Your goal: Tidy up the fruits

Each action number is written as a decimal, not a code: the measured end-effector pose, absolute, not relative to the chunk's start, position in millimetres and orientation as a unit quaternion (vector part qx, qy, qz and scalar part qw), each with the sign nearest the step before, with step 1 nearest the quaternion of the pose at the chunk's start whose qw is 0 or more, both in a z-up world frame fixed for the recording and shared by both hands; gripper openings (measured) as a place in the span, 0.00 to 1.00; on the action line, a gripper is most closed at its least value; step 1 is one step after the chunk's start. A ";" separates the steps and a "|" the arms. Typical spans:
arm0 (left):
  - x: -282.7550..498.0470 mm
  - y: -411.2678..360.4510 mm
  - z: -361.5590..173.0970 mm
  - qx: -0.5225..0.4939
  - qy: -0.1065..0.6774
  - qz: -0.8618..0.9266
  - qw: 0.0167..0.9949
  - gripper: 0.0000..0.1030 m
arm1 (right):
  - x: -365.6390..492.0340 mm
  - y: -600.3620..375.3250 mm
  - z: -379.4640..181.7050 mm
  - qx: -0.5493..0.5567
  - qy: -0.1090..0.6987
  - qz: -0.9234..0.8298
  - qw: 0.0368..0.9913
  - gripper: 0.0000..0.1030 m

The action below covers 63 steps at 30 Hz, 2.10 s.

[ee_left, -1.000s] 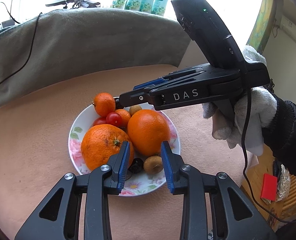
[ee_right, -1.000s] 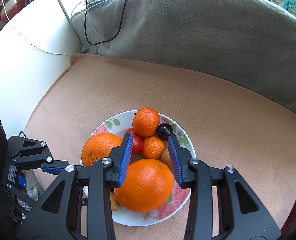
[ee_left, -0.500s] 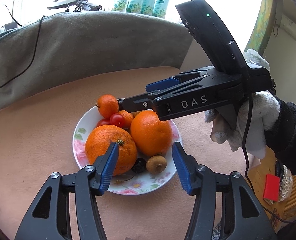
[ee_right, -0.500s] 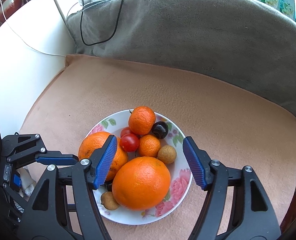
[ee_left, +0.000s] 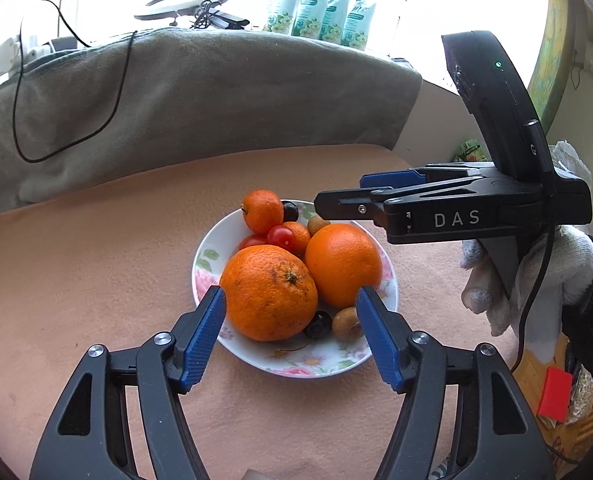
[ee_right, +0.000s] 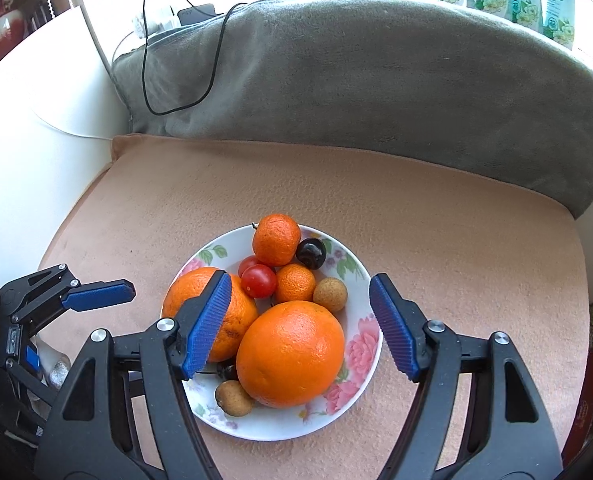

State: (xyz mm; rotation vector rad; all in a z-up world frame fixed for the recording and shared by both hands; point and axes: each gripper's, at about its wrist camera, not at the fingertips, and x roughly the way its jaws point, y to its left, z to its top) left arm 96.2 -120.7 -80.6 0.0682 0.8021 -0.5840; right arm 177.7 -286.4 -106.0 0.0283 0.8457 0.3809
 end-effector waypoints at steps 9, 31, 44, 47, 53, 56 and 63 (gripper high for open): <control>91.7 -97.8 -81.2 0.024 0.380 -0.231 0.895 0.70 | 157.2 -294.9 -98.6 0.041 0.398 0.136 0.906 0.73; 40.8 -85.1 -48.2 0.031 0.311 -0.146 0.939 0.80 | 63.2 -293.6 -73.3 0.036 0.294 0.037 0.954 1.00; 26.8 -64.0 -45.5 0.014 0.319 -0.126 0.939 0.82 | 35.2 -278.7 -71.3 0.010 0.278 0.015 0.960 1.00; 24.9 -61.8 -42.7 0.015 0.314 -0.121 0.942 0.83 | 33.2 -277.1 -71.4 0.013 0.278 0.016 0.960 1.00; 20.0 -57.4 -40.9 0.015 0.304 -0.110 0.946 0.97 | 30.5 -278.5 -71.6 0.018 0.276 0.013 0.961 1.00; 20.5 -54.6 -40.2 0.007 0.306 -0.110 0.946 0.97 | 29.6 -278.4 -72.6 0.019 0.279 0.013 0.960 1.00; 19.1 -55.2 -41.0 0.010 0.308 -0.110 0.945 0.97 | 27.9 -275.5 -73.8 0.017 0.281 0.015 0.960 1.00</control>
